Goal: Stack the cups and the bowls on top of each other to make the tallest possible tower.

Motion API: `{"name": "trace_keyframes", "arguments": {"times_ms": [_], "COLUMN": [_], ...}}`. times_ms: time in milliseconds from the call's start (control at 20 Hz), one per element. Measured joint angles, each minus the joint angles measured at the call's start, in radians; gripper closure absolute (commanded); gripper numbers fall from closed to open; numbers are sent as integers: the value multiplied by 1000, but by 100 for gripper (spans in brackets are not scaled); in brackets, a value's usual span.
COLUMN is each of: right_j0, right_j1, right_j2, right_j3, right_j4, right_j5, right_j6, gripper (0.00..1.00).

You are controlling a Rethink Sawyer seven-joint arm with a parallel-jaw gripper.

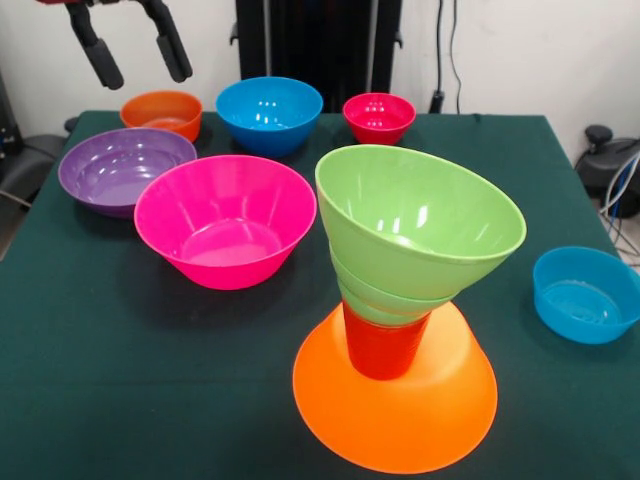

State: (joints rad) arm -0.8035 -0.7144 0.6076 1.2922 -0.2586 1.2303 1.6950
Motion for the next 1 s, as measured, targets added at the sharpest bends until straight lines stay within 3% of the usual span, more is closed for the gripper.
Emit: {"name": "trace_keyframes", "arguments": {"times_ms": [1000], "right_j0": [-95], "right_j1": [5], "right_j2": [29], "right_j3": [207], "right_j4": [-159], "right_j5": [-186], "right_j6": [0], "gripper": [0]}}
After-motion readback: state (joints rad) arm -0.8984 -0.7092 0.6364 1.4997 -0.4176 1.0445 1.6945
